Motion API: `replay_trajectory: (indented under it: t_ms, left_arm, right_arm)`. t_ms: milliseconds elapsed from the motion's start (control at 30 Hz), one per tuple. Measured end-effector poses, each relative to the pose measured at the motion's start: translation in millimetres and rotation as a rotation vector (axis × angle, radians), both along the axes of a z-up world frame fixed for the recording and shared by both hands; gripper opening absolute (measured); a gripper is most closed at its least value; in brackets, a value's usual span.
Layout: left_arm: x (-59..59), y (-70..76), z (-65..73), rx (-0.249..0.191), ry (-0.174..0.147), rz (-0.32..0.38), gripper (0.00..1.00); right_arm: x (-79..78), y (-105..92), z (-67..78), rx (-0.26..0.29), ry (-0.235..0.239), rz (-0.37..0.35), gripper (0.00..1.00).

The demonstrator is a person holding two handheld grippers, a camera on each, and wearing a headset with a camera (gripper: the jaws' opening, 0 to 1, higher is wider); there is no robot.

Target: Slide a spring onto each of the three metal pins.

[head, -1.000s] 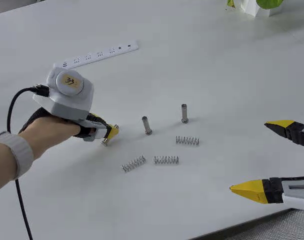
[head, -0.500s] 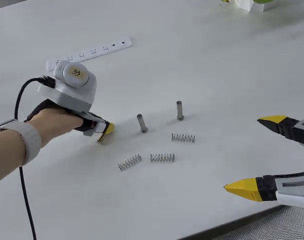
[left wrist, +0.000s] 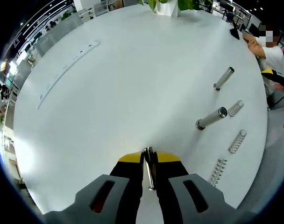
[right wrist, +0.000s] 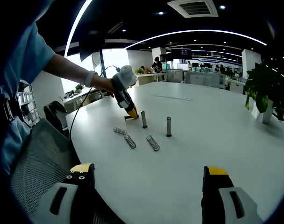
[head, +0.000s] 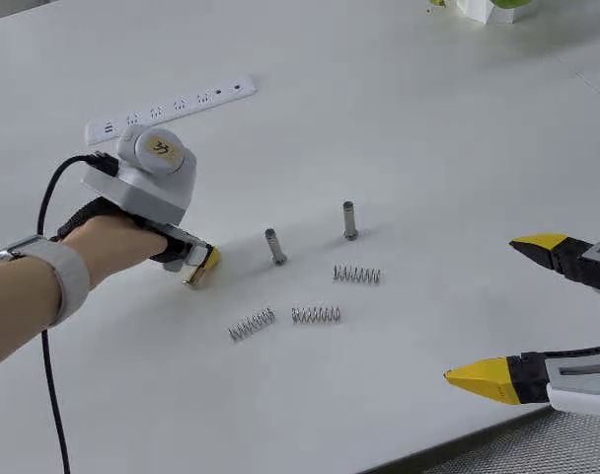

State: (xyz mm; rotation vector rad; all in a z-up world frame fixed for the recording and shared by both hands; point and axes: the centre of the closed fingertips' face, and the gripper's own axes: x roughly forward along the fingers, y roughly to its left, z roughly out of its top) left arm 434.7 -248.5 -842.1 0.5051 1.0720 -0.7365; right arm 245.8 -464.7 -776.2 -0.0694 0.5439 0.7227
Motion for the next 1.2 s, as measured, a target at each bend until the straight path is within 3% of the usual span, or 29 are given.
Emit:
replay_trajectory:
  t_ms: [200, 300, 833, 1200]
  left_arm:
    - [-1.9, 1.5, -0.6, 0.0, -0.004, 0.018, 0.05]
    - [-6.5, 3.1, 0.8, -0.02, -0.014, 0.022, 0.05]
    - [-11.3, 16.5, 29.1, -0.135, -0.049, 0.087, 0.04]
    - [-19.8, 17.5, 39.9, -0.158, -0.061, 0.083, 0.04]
  right_arm:
    - [-0.2, 4.3, -2.4, 0.0, 0.007, 0.013, 0.96]
    - [-0.1, 7.0, -2.8, 0.0, 0.007, 0.021, 0.96]
    - [2.0, 15.9, -2.5, 0.004, 0.01, 0.047, 0.95]
    - [-1.2, 17.2, -2.6, 0.002, 0.016, 0.056, 0.95]
